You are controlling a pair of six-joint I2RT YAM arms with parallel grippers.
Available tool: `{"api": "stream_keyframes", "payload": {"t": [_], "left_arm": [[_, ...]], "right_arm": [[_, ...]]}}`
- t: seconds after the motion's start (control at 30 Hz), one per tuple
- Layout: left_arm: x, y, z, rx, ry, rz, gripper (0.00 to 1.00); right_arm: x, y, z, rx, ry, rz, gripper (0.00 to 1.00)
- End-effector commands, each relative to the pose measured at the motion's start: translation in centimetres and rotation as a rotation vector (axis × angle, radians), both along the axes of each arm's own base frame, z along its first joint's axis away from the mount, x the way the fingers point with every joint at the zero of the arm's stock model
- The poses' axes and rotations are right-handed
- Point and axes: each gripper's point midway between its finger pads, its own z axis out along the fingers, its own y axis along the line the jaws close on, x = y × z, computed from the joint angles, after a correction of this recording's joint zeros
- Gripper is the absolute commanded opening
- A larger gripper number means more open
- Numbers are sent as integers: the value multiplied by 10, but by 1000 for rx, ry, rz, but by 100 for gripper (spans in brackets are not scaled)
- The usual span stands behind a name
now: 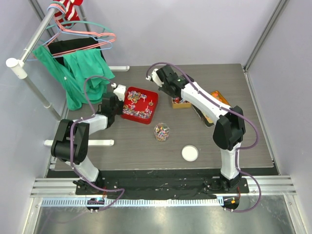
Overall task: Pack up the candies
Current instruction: Adjust the spatula at the center of the board.
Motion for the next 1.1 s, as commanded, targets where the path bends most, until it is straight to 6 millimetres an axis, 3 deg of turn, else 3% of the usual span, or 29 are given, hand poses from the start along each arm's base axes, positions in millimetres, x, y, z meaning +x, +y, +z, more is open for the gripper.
{"api": "stream_keyframes", "payload": {"t": [0.0, 0.2, 0.5, 0.6, 0.8, 1.07], "left_arm": [[34, -6, 94, -35, -338, 30, 0], [46, -3, 104, 147, -300, 7, 0], [56, 5, 150, 407, -321, -5, 0], [53, 6, 146, 512, -310, -26, 0], [44, -4, 116, 543, -262, -82, 0], [33, -27, 97, 395, -248, -154, 0]], "right_arm": [[4, 5, 33, 63, -118, -28, 1], [3, 3, 38, 69, -132, -33, 1], [-2, -4, 36, 64, -145, -42, 1], [-5, -6, 36, 68, -148, -42, 1], [-7, -6, 34, 72, -142, -32, 1], [-13, 2, 26, -34, -137, 49, 1]]}}
